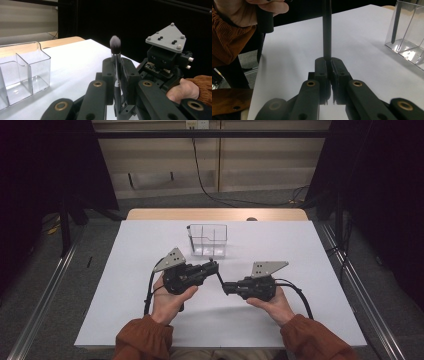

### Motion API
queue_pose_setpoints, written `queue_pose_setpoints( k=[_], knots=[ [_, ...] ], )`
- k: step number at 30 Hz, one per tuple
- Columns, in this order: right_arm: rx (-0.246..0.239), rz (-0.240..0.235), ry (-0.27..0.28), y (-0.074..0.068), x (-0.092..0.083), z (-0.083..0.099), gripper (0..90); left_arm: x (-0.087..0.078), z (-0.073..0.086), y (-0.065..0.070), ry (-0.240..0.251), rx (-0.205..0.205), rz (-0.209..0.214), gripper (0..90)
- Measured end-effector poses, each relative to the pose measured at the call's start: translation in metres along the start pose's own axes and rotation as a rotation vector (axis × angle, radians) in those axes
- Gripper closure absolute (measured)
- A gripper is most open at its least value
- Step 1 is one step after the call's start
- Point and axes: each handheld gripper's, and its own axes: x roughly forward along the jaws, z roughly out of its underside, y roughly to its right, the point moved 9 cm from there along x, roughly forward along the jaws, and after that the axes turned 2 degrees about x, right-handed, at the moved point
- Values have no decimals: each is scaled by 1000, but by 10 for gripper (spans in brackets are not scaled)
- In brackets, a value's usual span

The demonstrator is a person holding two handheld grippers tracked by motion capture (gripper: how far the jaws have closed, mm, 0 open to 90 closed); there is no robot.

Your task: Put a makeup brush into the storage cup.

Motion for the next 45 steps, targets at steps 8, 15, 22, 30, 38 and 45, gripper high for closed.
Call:
queue_pose_setpoints(
  k=[8,15,22,30,38,45],
  knots=[
    [17,-3,3,1,-1,0,785,1,1,2,1,21,-9,842],
    [27,4,8,2,-1,0,655,0,0,1,8,24,-16,842],
    [39,11,35,3,-2,-3,511,0,0,1,6,28,-15,841],
    [35,28,60,3,-3,-7,318,1,2,-1,-6,41,-25,841],
    [69,66,83,9,-6,-9,116,-3,-1,-7,-3,33,-37,841],
    [96,104,109,15,-14,-10,25,-7,-2,-10,-4,41,-51,841]
  ],
)
